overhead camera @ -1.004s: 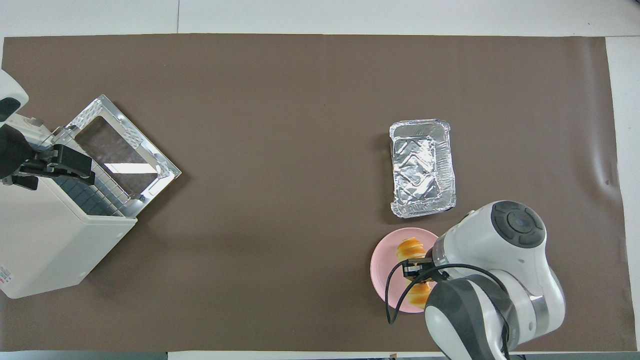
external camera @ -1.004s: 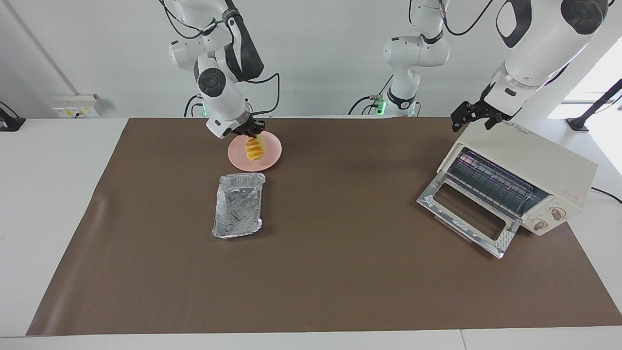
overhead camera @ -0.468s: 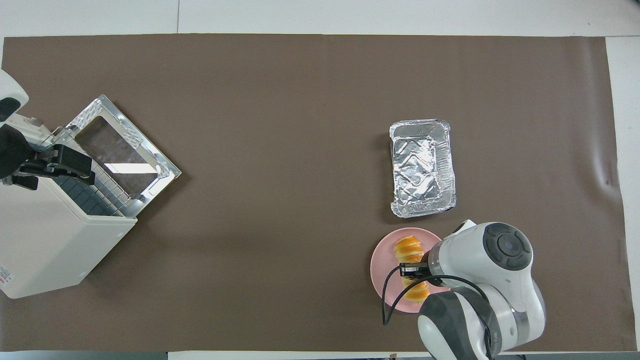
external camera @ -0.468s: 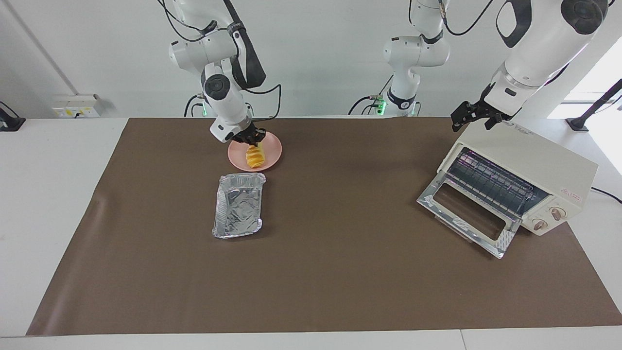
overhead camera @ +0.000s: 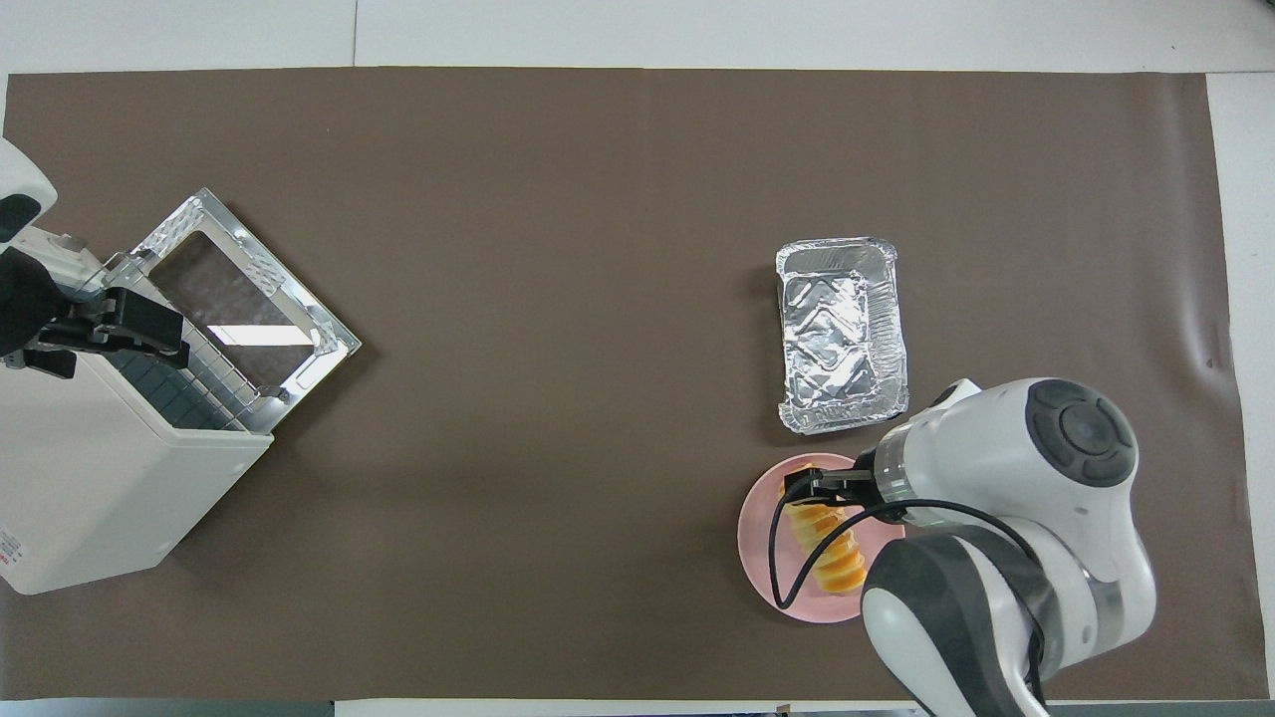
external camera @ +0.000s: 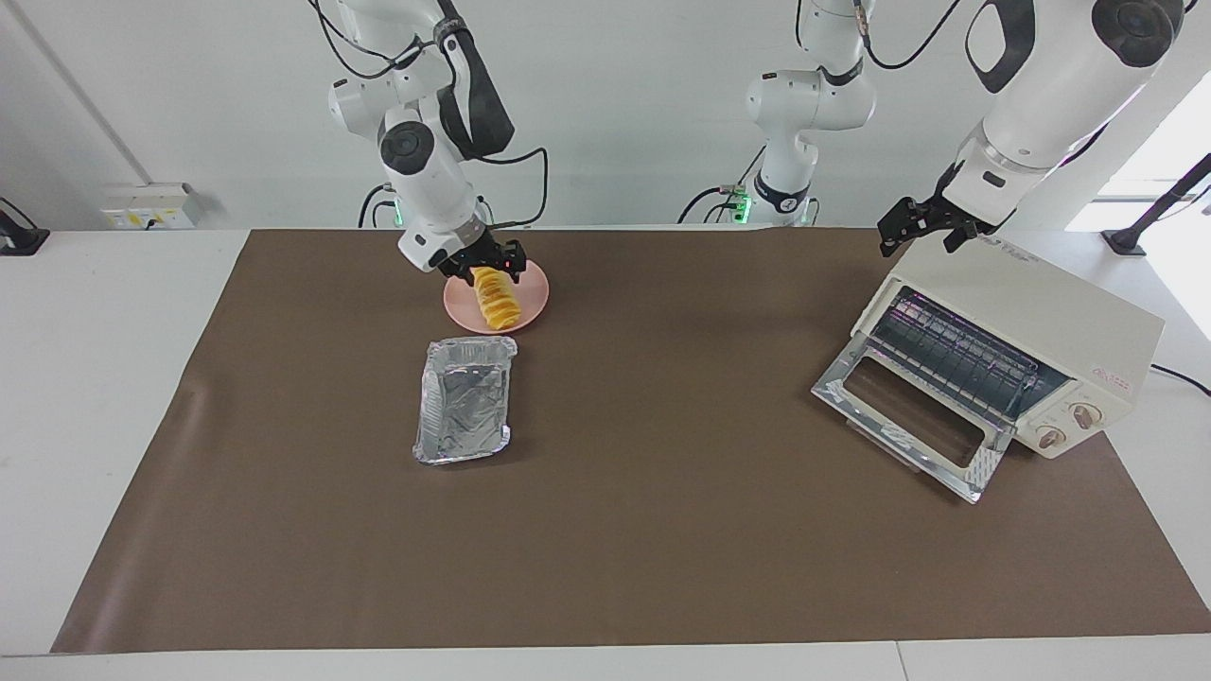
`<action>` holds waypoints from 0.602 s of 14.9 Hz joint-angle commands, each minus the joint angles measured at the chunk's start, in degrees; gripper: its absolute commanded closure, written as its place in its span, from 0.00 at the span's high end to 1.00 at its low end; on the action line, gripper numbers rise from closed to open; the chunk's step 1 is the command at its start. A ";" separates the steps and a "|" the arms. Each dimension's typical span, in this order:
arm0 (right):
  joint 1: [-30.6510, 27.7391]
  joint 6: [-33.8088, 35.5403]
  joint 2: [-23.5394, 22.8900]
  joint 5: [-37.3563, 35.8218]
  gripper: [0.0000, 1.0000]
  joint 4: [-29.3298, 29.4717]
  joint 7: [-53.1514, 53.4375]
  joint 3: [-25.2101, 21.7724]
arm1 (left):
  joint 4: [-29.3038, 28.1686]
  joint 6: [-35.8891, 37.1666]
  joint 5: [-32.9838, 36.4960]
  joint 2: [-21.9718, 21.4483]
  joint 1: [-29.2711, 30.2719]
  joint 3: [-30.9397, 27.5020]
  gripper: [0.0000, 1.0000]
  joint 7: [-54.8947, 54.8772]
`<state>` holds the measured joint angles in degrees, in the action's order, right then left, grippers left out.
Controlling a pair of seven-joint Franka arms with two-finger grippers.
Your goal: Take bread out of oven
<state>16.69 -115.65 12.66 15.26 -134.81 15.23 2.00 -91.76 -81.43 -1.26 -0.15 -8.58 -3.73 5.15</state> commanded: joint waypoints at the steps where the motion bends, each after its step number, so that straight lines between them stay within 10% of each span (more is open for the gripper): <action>1: -3.85 4.64 -0.09 -1.45 1.00 7.08 -0.20 -0.07 | -1.32 -1.10 0.82 -1.35 0.06 0.21 1.00 -0.40; 9: -14.92 17.01 -1.23 -14.11 1.00 26.24 -14.95 -0.07 | -1.32 -1.01 0.82 -1.35 -0.03 0.21 1.00 -0.49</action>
<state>4.73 -104.11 13.01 2.23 -114.52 4.30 1.44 -91.76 -81.44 -1.26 -0.15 -8.59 -3.72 5.15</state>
